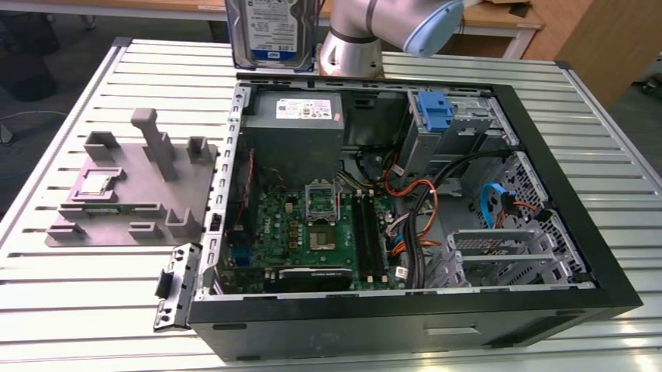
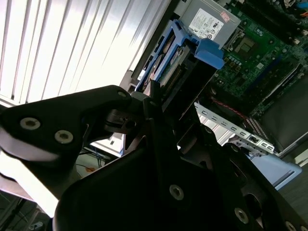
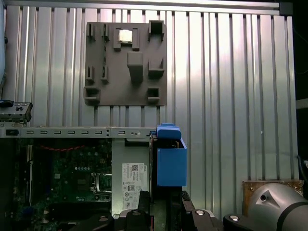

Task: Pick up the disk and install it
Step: 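Pick up the disk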

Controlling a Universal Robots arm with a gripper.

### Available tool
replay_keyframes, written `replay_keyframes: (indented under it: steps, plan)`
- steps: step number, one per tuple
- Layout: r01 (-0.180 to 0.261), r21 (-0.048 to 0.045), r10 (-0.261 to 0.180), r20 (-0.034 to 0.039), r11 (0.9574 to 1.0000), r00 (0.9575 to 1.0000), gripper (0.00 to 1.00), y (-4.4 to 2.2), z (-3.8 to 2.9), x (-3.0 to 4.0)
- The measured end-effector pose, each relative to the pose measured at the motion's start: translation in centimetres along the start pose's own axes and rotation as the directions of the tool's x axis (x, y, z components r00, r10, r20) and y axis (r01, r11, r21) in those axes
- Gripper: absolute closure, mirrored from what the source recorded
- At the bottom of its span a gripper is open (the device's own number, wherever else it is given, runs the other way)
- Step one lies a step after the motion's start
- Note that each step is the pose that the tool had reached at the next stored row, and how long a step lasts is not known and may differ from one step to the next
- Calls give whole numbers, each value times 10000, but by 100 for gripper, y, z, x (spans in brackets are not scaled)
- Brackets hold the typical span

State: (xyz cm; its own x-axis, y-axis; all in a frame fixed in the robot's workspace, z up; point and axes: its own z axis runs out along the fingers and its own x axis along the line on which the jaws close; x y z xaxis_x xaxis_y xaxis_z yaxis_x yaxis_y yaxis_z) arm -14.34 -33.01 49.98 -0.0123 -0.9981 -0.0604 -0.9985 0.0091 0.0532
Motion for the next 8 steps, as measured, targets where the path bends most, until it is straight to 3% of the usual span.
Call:
replay_keyframes:
  steps: [8]
  plan:
    - [-1, -24, 1, -1, 10000, 10000, 65, -143, -7, -1]
